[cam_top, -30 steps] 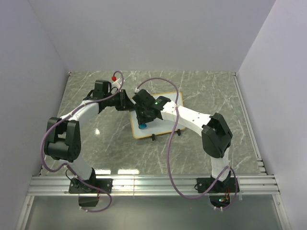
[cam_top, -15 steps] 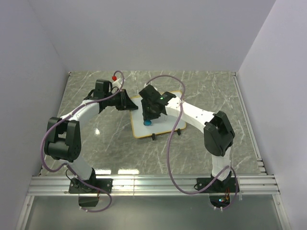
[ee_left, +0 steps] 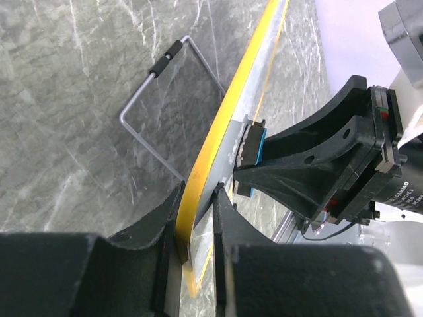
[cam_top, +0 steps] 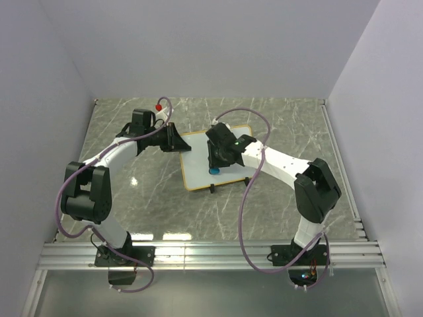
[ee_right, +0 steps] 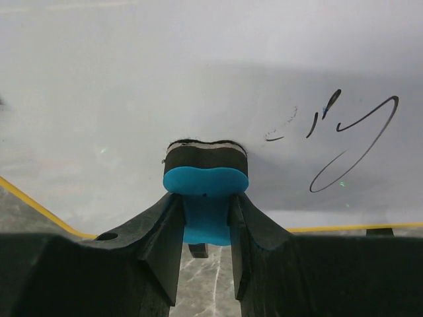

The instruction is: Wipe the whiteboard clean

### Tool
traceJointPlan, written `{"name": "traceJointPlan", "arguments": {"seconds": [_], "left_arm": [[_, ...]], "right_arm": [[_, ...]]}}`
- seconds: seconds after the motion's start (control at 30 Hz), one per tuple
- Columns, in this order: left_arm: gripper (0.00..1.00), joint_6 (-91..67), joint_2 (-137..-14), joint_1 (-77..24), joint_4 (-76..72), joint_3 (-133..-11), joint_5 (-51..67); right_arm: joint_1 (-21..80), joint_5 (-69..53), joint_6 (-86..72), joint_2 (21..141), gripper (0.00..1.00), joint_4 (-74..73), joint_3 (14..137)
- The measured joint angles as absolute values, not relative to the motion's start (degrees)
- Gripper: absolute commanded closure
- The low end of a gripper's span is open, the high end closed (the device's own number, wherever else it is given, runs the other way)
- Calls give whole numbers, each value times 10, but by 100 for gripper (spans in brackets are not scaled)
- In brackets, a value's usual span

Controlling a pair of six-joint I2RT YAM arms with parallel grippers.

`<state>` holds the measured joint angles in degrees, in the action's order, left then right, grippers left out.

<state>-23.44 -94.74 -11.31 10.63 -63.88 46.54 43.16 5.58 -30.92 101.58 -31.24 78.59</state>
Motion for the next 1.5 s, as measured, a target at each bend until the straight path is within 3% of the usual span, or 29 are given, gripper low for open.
{"name": "traceJointPlan", "arguments": {"seconds": [0.13,0.6,1.1,1.5], "left_arm": [[100,-235,-947,-114,106,-640,466],[100,-237,-947,-120,134,-654,461],[100,-234,-947,-124,147,-662,457],[100,-232,-955,-124,149,-669,461]], "right_arm": [[433,74,-302,1018,100,-326,799],[332,152,-314,1134,100,-373,1056],[365,150,-351,983,100,-296,755],[398,138,-346,997,100,-296,783]]}}
